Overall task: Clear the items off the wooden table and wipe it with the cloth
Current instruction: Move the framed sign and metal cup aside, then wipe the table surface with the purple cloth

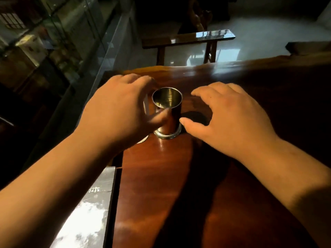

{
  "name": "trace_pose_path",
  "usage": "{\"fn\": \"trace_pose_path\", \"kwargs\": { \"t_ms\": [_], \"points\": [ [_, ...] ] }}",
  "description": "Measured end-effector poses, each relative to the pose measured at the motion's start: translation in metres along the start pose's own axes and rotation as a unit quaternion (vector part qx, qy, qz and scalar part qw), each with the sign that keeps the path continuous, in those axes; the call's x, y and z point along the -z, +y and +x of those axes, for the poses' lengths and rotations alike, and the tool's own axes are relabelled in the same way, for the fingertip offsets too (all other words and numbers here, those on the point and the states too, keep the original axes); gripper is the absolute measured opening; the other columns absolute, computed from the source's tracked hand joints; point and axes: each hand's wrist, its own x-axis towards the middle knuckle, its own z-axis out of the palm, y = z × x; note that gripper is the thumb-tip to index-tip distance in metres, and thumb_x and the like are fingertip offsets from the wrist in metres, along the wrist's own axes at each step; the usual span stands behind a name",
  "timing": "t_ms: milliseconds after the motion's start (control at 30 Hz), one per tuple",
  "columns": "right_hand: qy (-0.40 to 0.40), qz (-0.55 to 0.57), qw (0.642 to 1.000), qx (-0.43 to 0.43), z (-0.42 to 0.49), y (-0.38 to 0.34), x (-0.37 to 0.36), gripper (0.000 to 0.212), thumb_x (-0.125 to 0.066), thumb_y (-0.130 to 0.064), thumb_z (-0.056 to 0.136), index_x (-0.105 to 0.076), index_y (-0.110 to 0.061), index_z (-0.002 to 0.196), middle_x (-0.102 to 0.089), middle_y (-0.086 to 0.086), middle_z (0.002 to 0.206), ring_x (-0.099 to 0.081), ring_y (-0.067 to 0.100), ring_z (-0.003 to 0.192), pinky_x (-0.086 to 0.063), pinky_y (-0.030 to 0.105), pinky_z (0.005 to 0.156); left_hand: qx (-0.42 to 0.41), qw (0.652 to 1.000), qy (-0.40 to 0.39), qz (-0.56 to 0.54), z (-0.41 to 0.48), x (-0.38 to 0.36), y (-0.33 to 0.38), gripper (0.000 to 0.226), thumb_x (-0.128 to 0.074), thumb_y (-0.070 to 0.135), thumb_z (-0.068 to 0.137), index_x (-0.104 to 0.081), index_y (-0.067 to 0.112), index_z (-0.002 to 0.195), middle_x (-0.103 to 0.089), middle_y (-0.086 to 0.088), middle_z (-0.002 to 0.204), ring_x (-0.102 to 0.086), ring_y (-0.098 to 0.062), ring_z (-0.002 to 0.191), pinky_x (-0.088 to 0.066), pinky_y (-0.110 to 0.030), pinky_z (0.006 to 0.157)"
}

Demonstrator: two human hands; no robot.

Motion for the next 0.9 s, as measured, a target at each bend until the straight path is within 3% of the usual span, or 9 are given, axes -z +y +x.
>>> {"fn": "trace_pose_path", "kwargs": {
  "t_ms": [133,267,400,533,600,667,800,900],
  "points": [
    [0.002,-0.060,0.996,-0.073,-0.063,0.007,0.084,0.077,-0.051,-0.081,0.076,-0.054,-0.033,0.136,-0.061,-0.006,0.126,-0.052,0.022,0.119,-0.049,0.043,0.089,-0.059,0.997,-0.049,-0.017,-0.026,0.051,0.065,0.081,-0.054,0.085,0.076,-0.057,0.031,0.138,-0.068,0.001,0.133,-0.063,-0.026,0.117,-0.048,-0.036,0.079],
    [-0.010,-0.068,0.985,-0.157,-0.147,0.025,0.170,0.078,-0.052,-0.078,0.078,-0.050,-0.032,0.142,-0.059,-0.005,0.131,-0.050,0.024,0.123,-0.048,0.043,0.094,-0.122,0.985,-0.109,-0.049,-0.054,0.085,0.139,0.076,-0.065,0.076,0.075,-0.055,0.033,0.136,-0.069,-0.001,0.129,-0.070,-0.030,0.102,-0.055,-0.040,0.072],
    [0.010,-0.091,0.962,-0.258,-0.255,0.045,0.245,0.060,-0.055,-0.067,0.082,-0.058,-0.032,0.131,-0.064,-0.006,0.120,-0.057,0.022,0.111,-0.052,0.040,0.083,-0.192,0.961,-0.185,-0.078,-0.085,0.105,0.240,0.073,-0.062,0.075,0.076,-0.050,0.039,0.138,-0.072,0.002,0.126,-0.075,-0.025,0.092,-0.061,-0.041,0.063],
    [0.013,-0.067,0.929,-0.364,-0.390,0.070,0.301,0.039,-0.059,-0.057,0.083,-0.064,-0.034,0.114,-0.065,-0.008,0.099,-0.059,0.019,0.089,-0.054,0.040,0.069,-0.290,0.920,-0.246,-0.092,-0.126,0.102,0.357,0.066,-0.062,0.073,0.078,-0.055,0.039,0.134,-0.073,0.009,0.118,-0.073,-0.018,0.092,-0.062,-0.041,0.070],
    [-0.014,-0.084,0.910,-0.406,-0.461,0.076,0.321,0.034,-0.055,-0.058,0.085,-0.063,-0.037,0.110,-0.065,-0.013,0.095,-0.060,0.013,0.079,-0.052,0.033,0.059,-0.339,0.895,-0.272,-0.099,-0.156,0.097,0.417,0.065,-0.050,0.078,0.077,-0.051,0.045,0.132,-0.070,0.015,0.118,-0.071,-0.012,0.094,-0.061,-0.037,0.072],
    [-0.035,-0.094,0.892,-0.442,-0.529,0.079,0.335,0.029,-0.054,-0.057,0.088,-0.063,-0.037,0.106,-0.064,-0.015,0.092,-0.058,0.009,0.075,-0.048,0.029,0.055,-0.380,0.875,-0.276,-0.119,-0.189,0.093,0.476,0.055,-0.040,0.080,0.079,-0.048,0.049,0.124,-0.066,0.021,0.105,-0.066,-0.007,0.082,-0.055,-0.029,0.062],
    [-0.030,-0.080,0.871,-0.484,-0.644,0.080,0.351,0.025,-0.052,-0.050,0.092,-0.065,-0.032,0.102,-0.058,-0.013,0.093,-0.051,0.008,0.088,-0.048,0.032,0.068,-0.424,0.843,-0.291,-0.158,-0.262,0.092,0.572,0.037,-0.047,0.073,0.090,-0.054,0.048,0.116,-0.068,0.021,0.098,-0.069,-0.008,0.078,-0.058,-0.033,0.061],
    [0.029,-0.092,0.876,-0.473,-0.697,0.076,0.355,0.031,-0.058,-0.042,0.090,-0.064,-0.026,0.116,-0.057,-0.003,0.112,-0.051,0.019,0.108,-0.047,0.039,0.082,-0.460,0.812,-0.322,-0.158,-0.308,0.091,0.618,0.035,-0.042,0.068,0.090,-0.057,0.043,0.111,-0.062,0.017,0.089,-0.063,-0.005,0.072,-0.048,-0.027,0.058]
  ]
}}
